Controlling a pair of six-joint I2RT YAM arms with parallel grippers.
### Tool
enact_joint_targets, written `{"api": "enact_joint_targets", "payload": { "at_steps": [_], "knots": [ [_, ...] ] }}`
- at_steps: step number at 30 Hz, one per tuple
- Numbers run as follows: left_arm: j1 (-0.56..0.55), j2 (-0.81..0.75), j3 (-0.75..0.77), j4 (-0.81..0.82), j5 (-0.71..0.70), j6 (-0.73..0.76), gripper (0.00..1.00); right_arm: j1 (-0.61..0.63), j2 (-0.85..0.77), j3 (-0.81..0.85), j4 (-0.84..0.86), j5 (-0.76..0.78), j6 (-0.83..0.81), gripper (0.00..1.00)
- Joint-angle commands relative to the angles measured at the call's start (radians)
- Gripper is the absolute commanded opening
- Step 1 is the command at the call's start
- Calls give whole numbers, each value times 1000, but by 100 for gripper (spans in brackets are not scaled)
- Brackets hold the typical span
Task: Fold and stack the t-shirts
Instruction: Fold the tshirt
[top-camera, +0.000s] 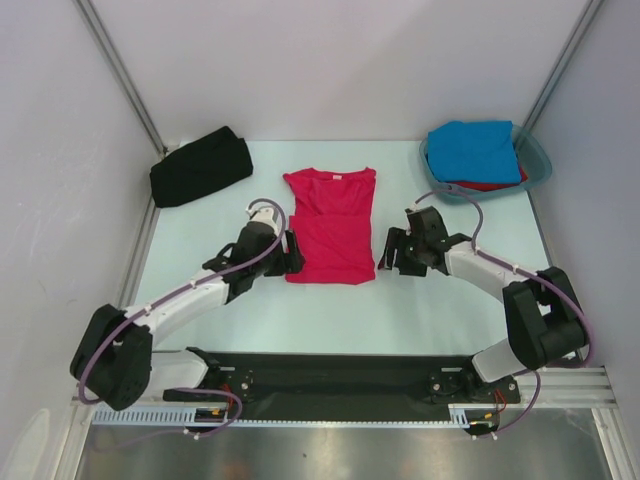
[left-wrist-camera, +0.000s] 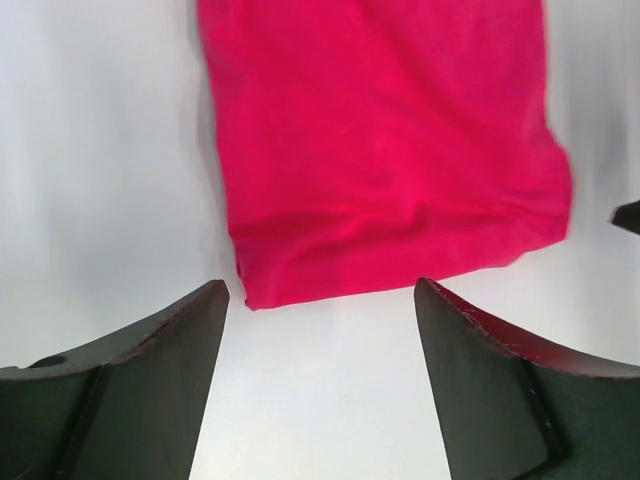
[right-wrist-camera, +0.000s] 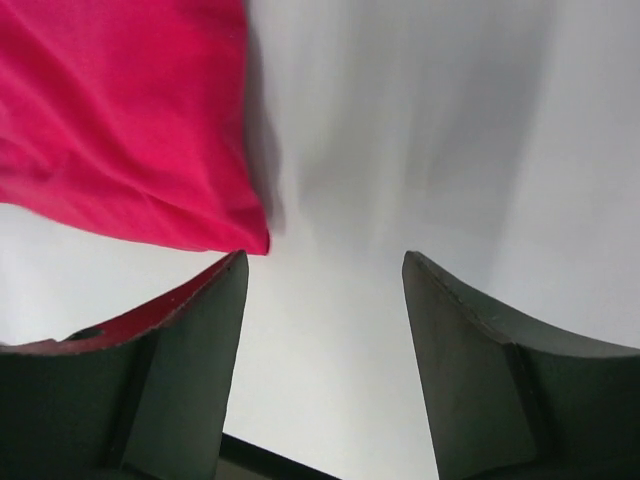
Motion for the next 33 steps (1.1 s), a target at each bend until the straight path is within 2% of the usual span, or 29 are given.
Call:
{"api": "enact_joint_targets", "payload": {
  "at_steps": [1, 5, 6, 9, 13, 19, 25, 33],
  "knots": [
    [6, 61, -36, -7, -29, -27, 83, -31, 4, -29, 158, -231, 75, 68],
    [46, 107, -110, 104, 66, -100, 85, -73, 27, -84, 296, -354, 123, 69],
    [67, 112, -131, 119, 154, -112, 85, -79, 33, -96, 309, -395, 140, 69],
    [156, 127, -217, 324, 307, -161, 85, -106, 52, -132, 388, -444, 163, 69],
    [219, 176, -286, 456, 395, -182, 86, -129, 87, -149, 430, -484, 181, 69],
    [259, 309, -310, 650, 553, -242, 84, -136, 156, -161, 494, -521, 201, 68],
    [261, 386, -343, 740, 601, -282, 79, -134, 205, -160, 528, -538, 210, 68],
    [261, 333, -431, 725, 577, -278, 72, -105, 274, -166, 594, -570, 253, 59]
  ]
}}
